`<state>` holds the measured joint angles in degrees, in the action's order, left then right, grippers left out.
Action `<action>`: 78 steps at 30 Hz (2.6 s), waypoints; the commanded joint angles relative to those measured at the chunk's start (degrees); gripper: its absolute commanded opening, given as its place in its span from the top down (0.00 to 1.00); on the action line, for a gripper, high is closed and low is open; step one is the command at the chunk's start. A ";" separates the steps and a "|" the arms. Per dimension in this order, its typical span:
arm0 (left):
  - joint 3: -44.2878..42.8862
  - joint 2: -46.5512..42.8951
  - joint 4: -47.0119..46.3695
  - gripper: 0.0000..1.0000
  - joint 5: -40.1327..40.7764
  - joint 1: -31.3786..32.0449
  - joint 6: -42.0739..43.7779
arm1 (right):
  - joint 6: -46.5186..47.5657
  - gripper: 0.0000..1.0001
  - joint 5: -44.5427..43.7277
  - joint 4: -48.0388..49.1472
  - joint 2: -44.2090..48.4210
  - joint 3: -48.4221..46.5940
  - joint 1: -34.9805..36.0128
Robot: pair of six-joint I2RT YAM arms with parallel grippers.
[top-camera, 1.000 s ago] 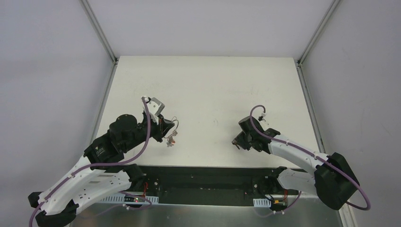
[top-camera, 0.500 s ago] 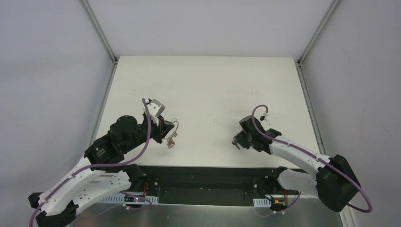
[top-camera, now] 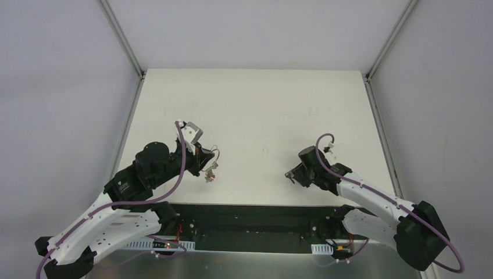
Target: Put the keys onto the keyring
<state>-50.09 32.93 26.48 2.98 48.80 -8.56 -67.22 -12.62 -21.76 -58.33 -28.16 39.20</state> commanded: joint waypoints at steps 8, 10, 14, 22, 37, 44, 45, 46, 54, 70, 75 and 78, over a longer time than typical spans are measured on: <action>-0.32 -0.22 -2.23 1.00 -1.49 0.28 -0.53 | -1.44 0.67 -0.97 -0.82 -0.42 -0.16 -0.09; -0.23 -0.21 -2.22 1.00 -1.40 0.28 -0.50 | -1.42 0.67 -1.30 -0.45 -0.91 -0.37 -0.15; -0.24 -0.32 -2.22 1.00 -1.40 0.25 -0.56 | -1.19 0.67 -1.69 0.14 -2.13 -1.03 -0.11; -0.19 -0.66 -2.23 1.00 -1.42 0.26 -0.58 | -0.80 0.69 -2.44 0.83 -3.91 -2.36 -0.14; -0.14 -0.85 -2.22 1.00 -1.45 0.31 -0.41 | -0.02 0.72 -3.01 1.95 -6.39 -3.81 -0.66; -0.09 -0.94 -2.22 1.00 -1.42 0.32 -0.45 | -0.01 0.73 -2.57 2.92 -8.03 -4.09 -0.75; -0.04 -0.97 -2.22 1.00 -1.45 0.26 -0.36 | 0.03 0.73 -2.56 3.05 -8.25 -4.09 -0.75; -0.05 -1.01 -2.22 1.00 -1.41 0.25 -0.32 | 0.02 0.73 -2.50 3.18 -8.43 -4.05 -0.78; -0.06 -0.89 -2.22 1.00 -1.41 0.29 -0.15 | 0.66 0.84 -2.35 3.99 -10.21 -4.39 -1.15; -0.04 -0.63 -2.22 1.00 -1.88 0.27 0.25 | 15.86 1.00 1.92 5.01 1.60 -6.70 -1.32; -0.30 -0.16 -2.22 1.00 -2.85 0.27 0.04 | 21.76 1.00 10.30 6.53 7.69 -7.76 -1.25; -0.38 -0.27 -2.42 1.00 -4.27 0.22 0.20 | 25.72 1.00 17.25 8.07 10.68 -8.74 -1.13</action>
<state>-49.89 32.67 26.50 1.45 48.80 -8.51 -49.04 -5.34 -16.67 -51.20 -33.50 38.11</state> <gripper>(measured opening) 0.042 0.004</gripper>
